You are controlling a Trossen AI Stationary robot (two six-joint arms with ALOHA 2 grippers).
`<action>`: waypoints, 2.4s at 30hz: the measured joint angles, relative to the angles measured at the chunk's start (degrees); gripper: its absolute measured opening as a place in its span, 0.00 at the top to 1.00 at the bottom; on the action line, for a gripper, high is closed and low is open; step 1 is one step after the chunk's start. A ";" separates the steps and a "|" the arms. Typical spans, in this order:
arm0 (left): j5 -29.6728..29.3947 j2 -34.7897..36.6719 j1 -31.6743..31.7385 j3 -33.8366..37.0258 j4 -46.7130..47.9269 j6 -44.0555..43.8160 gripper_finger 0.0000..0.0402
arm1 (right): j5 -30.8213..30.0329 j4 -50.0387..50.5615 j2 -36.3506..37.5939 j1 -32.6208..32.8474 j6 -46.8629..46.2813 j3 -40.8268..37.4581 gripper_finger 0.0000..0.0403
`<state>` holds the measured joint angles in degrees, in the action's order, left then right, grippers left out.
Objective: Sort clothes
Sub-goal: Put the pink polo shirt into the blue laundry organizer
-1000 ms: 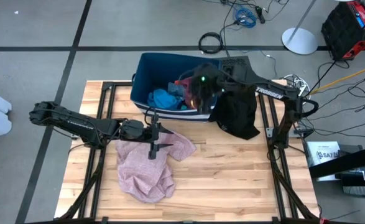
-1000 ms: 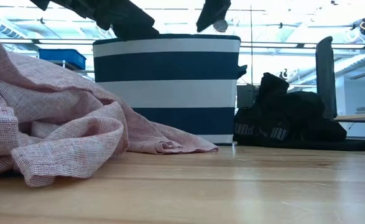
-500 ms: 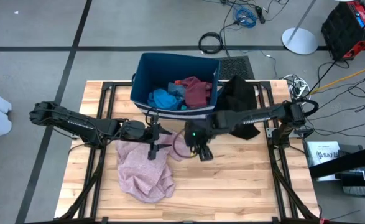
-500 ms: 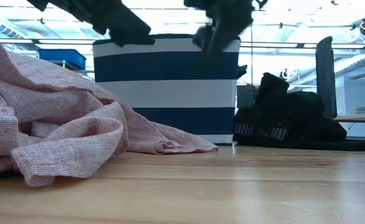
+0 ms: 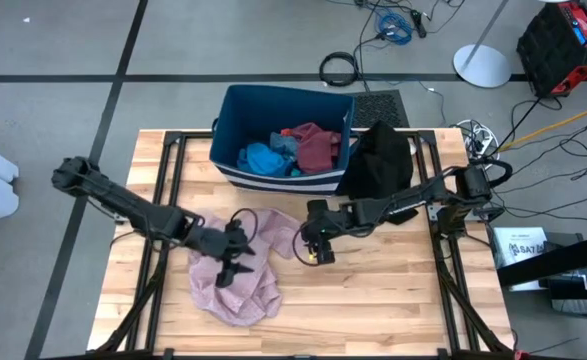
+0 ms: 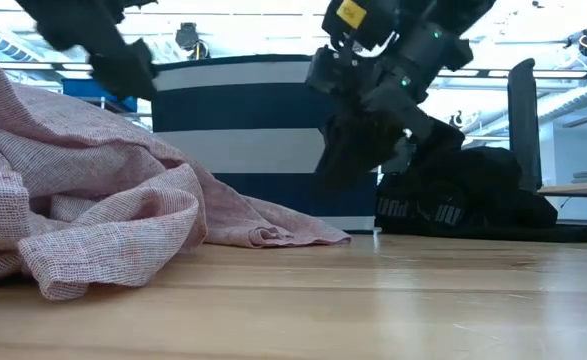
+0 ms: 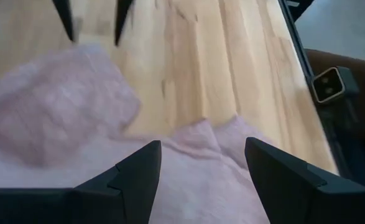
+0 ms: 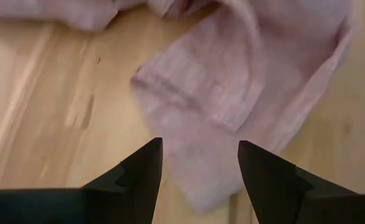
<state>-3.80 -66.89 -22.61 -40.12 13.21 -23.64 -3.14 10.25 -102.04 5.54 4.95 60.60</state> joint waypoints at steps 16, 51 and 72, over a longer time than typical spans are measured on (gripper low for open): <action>-14.64 -0.19 -14.24 -7.61 16.35 -16.19 0.40 | -0.09 -9.10 -8.92 -2.13 1.84 -1.61 0.51; -7.14 -16.83 -24.39 -14.05 22.39 -10.91 0.40 | -2.95 -10.18 -10.99 -4.83 -4.35 -1.84 1.00; -11.80 -16.10 -22.53 -23.40 22.57 -7.11 0.99 | -9.36 -1.18 2.22 1.37 -14.05 -2.22 1.00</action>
<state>-15.59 -82.99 -45.15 -63.52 35.78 -30.74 -12.50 9.07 -99.82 6.91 -9.10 58.38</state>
